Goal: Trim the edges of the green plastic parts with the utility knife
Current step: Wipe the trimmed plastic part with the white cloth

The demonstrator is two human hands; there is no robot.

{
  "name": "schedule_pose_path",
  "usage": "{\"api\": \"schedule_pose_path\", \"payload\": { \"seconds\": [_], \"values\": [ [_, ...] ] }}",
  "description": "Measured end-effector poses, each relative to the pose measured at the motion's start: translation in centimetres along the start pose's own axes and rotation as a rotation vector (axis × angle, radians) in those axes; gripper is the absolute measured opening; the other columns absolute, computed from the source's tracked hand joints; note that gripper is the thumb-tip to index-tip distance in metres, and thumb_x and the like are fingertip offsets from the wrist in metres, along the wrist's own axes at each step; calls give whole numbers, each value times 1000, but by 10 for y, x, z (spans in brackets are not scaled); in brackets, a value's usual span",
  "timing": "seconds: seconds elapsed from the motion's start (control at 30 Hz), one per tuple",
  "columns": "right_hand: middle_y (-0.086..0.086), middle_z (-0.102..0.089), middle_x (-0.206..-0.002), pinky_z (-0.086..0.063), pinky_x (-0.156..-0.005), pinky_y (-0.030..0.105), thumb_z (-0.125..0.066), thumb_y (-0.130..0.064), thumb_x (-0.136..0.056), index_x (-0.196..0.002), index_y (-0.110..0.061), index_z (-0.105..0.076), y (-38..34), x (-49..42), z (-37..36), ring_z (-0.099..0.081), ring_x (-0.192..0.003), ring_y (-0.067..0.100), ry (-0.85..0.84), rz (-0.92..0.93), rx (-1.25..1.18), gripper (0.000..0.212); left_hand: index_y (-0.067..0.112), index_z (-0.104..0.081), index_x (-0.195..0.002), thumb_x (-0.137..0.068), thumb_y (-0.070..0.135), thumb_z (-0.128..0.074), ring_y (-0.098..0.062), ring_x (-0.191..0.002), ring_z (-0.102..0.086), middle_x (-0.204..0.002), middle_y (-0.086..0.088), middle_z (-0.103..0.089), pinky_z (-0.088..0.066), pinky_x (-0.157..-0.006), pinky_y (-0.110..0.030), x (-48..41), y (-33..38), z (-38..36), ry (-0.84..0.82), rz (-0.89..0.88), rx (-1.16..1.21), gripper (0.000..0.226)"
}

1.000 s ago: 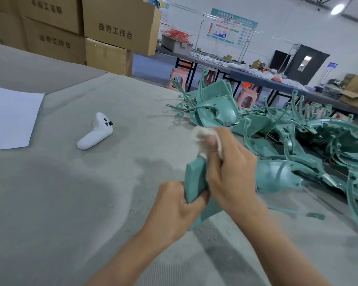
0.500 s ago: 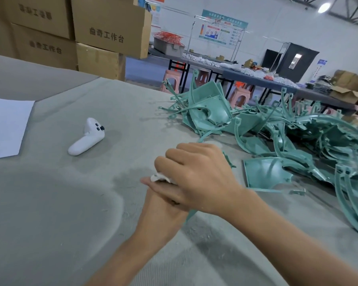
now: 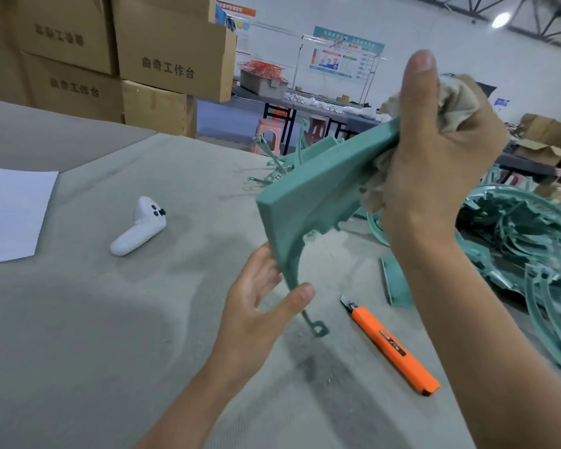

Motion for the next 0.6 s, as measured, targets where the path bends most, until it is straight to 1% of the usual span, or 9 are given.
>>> {"api": "schedule_pose_path", "payload": {
  "seconds": [0.07,0.13,0.2,0.23,0.3,0.4,0.47,0.53,0.6],
  "values": [
    [6,-40,-58,-37,-58,22,-60,-19,-98,-59,-15,-38,8,-2,1,-35,-53,11,49,-112,-124,45,45,-61,-115,-78,52,-67,-12,-104,-66,-117,7,-68,-49,-92,-29,0,4,3,42,-24,29,38],
    [-1,-41,-55,-36,-50,24,-60,-23,-99,-60,-16,-39,21,0,3,-36,-48,11,74,-245,-157,45,44,-65,-105,-82,58,-58,-14,-68,-67,-96,0,-73,-53,-66,-22,0,8,10,109,-19,95,28],
    [6,-45,-56,-34,-47,34,-59,-26,-100,-64,-2,-44,33,4,3,-37,-48,22,20,-274,-37,46,40,-66,-92,-83,61,-55,-10,-43,-46,-66,-2,-64,-38,-41,-18,1,9,15,158,33,182,26],
    [12,-47,-60,-35,-52,39,-59,-28,-101,-68,5,-48,36,5,3,-39,-53,27,-23,-231,84,47,37,-65,-84,-84,61,-56,-7,-40,-36,-57,1,-53,-30,-37,-16,2,9,17,176,58,200,26],
    [16,-53,-66,-38,-60,38,-57,-27,-102,-76,8,-55,39,4,5,-44,-62,21,-77,-114,275,44,33,-62,-72,-85,58,-57,-5,-40,-25,-53,4,-35,-22,-37,-13,2,10,18,197,78,194,28],
    [-8,-57,-67,-48,-57,24,-53,-26,-103,-80,-12,-55,22,-10,10,-58,-60,1,-26,52,282,27,30,-58,-66,-84,47,-50,-5,-40,-22,-54,5,-27,-20,-38,-14,1,11,20,238,63,147,26],
    [-17,-56,-71,-49,-56,18,-49,-38,-100,-81,-24,-50,-4,-16,9,-64,-61,-3,23,230,259,24,33,-57,-63,-88,44,-48,-5,-41,-22,-53,7,-27,-21,-38,-14,0,10,21,259,51,99,28],
    [-16,-58,-70,-50,-52,22,-47,-38,-102,-83,-28,-50,-22,-6,-4,-66,-60,2,-83,322,195,21,36,-58,-64,-95,44,-49,-6,-42,-22,-53,9,-29,-21,-39,-15,1,12,20,263,26,46,33],
    [-6,-61,-64,-46,-49,26,-46,-31,-104,-83,-20,-58,-26,23,-25,-63,-55,10,-318,401,217,26,37,-59,-67,-94,43,-49,-8,-43,-23,-52,8,-31,-22,-40,-16,2,14,19,260,-3,5,29]
  ]
}}
Point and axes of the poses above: each hand's wrist, its own x-axis away from the middle knuckle, its own z-axis out of the back of the hand, y = z × x, the point moved 6 cm from there along -x, towards the middle knuckle
